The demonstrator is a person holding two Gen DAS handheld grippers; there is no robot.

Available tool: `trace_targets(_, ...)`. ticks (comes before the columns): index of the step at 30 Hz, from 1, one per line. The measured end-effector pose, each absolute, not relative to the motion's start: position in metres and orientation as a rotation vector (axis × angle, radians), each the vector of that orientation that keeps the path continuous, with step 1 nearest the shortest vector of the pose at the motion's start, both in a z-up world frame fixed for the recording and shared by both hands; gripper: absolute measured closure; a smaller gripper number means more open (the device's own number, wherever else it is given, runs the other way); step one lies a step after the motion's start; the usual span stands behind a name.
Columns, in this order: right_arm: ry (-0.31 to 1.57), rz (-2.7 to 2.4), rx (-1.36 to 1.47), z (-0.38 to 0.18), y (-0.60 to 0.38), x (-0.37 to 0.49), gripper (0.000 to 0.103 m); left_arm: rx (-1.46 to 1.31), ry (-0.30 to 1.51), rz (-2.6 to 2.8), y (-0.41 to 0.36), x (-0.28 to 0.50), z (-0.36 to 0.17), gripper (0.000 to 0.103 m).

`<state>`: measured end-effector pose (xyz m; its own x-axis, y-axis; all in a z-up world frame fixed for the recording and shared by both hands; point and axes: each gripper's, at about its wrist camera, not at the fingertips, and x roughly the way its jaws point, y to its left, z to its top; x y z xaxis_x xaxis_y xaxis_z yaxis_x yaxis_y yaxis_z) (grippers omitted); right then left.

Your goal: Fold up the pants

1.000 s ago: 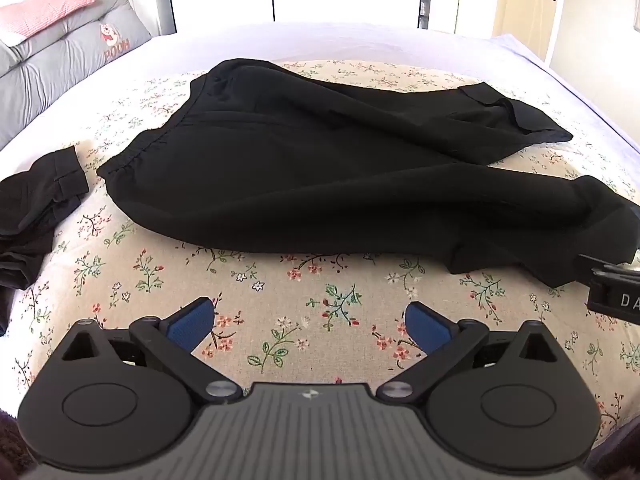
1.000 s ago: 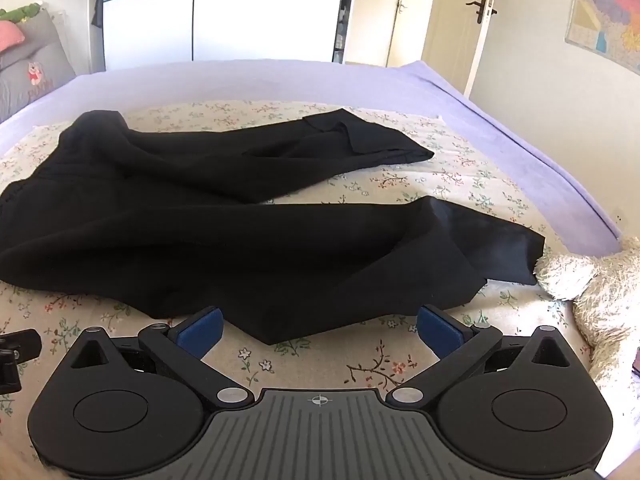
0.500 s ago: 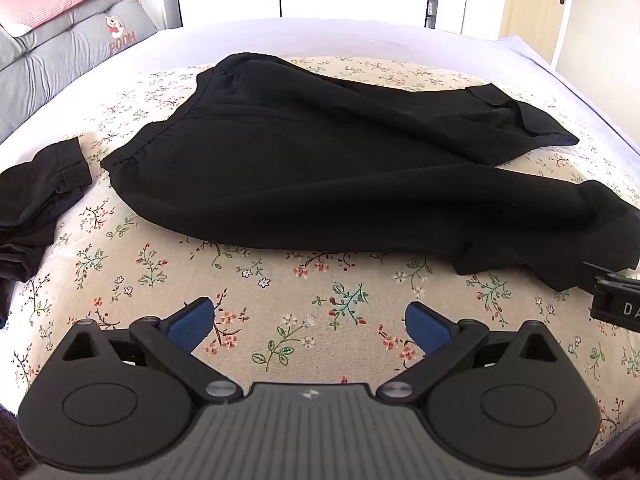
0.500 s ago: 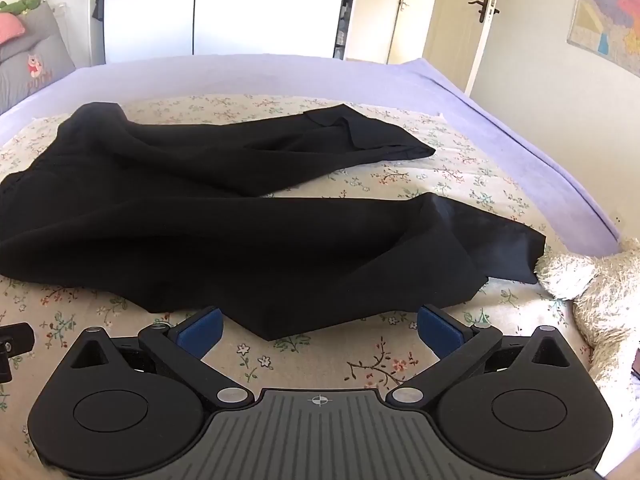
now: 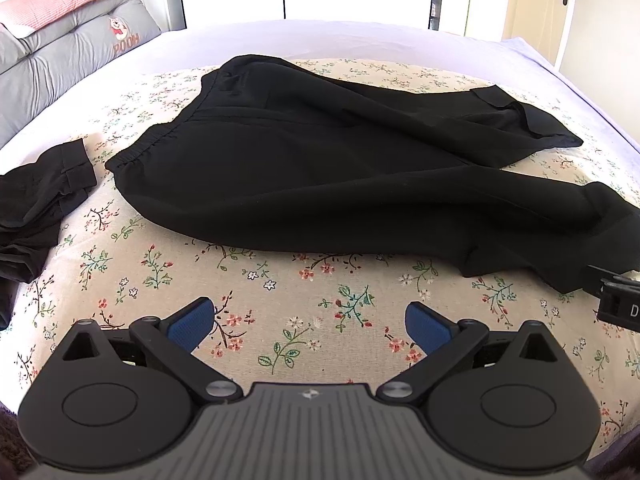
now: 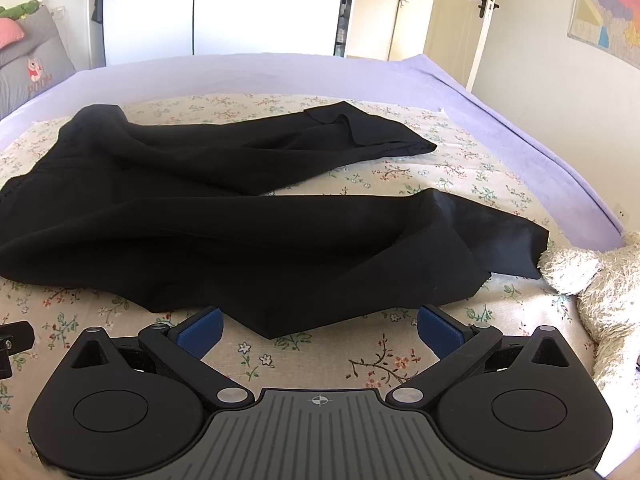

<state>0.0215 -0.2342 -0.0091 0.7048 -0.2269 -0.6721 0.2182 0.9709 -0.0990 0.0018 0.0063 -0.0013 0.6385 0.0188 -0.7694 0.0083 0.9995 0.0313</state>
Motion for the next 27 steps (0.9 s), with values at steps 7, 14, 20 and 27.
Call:
trace_targets(7, 0.750, -0.245, -0.011, -0.0092, -0.2347, 0.0219, 0.000, 0.031, 0.878, 0.008, 0.0062, 0.0016, -0.0013, 0.000)
trace_targets(14, 0.750, -0.241, -0.008, -0.0101, -0.2353, 0.0217, 0.000, 0.030, 0.878, 0.013, 0.0063, 0.0015, -0.0014, 0.000)
trace_targets(20, 0.752, -0.242, -0.008, -0.0105, -0.2349, 0.0215, 0.000, 0.029, 0.878, 0.015, 0.0063, 0.0018, -0.0015, 0.000)
trace_targets(27, 0.754, -0.242, -0.007, -0.0120, -0.2339, 0.0210, 0.000, 0.025, 0.880, 0.018, 0.0066, 0.0026, -0.0019, 0.000)
